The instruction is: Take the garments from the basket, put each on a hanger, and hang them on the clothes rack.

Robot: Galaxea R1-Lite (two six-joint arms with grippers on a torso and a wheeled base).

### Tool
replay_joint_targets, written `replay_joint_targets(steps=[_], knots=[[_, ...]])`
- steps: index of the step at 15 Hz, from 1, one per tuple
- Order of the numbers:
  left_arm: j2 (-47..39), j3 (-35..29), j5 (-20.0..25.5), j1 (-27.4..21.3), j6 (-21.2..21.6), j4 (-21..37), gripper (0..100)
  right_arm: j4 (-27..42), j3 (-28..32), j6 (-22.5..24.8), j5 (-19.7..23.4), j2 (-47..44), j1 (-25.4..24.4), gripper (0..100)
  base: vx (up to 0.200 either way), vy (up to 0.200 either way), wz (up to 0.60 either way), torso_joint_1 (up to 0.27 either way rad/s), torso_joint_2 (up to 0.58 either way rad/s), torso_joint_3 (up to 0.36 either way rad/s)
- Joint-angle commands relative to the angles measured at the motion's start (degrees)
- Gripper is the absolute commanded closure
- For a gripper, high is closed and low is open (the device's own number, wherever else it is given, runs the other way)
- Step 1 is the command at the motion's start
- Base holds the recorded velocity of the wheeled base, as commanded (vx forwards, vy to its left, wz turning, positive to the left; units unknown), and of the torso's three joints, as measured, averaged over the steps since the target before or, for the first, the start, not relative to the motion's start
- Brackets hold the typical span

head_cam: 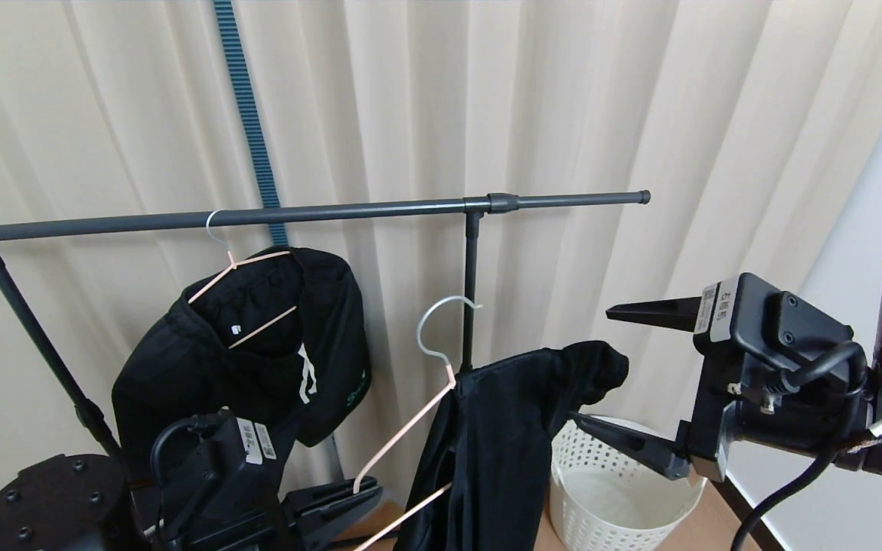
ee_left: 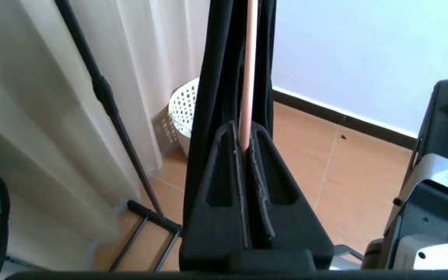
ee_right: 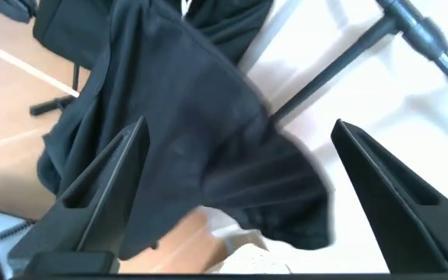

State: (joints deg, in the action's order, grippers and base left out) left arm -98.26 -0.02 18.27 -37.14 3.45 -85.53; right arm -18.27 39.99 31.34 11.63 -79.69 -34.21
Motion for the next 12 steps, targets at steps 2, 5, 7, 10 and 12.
replay_joint_targets(steps=[2,5,7,10,12], knots=[[-1.9,0.0,-0.1,-1.2,0.6,-0.1,100,19.7,14.9,5.6,4.6,-2.8,4.9,0,0.000,0.000,0.00,0.000,0.00,0.000],[-1.6,0.0,-0.1,-1.9,0.8,-0.1,100,36.3,26.7,16.0,14.2,-8.9,10.5,0,0.000,0.000,0.00,0.000,0.00,0.000],[-1.6,0.0,-0.1,-2.1,0.8,-0.1,100,47.1,32.9,24.3,20.5,-13.8,12.5,0,0.000,0.000,0.00,0.000,0.00,0.000],[-0.9,0.0,-0.1,-3.2,0.8,0.0,100,51.8,36.0,26.3,25.7,-19.3,12.5,0,0.000,0.000,0.00,0.000,0.00,0.000],[-0.5,0.0,-0.1,-3.5,0.8,0.0,100,51.8,35.5,26.1,28.3,-20.1,10.9,0,0.000,0.000,0.00,0.000,0.00,0.000]])
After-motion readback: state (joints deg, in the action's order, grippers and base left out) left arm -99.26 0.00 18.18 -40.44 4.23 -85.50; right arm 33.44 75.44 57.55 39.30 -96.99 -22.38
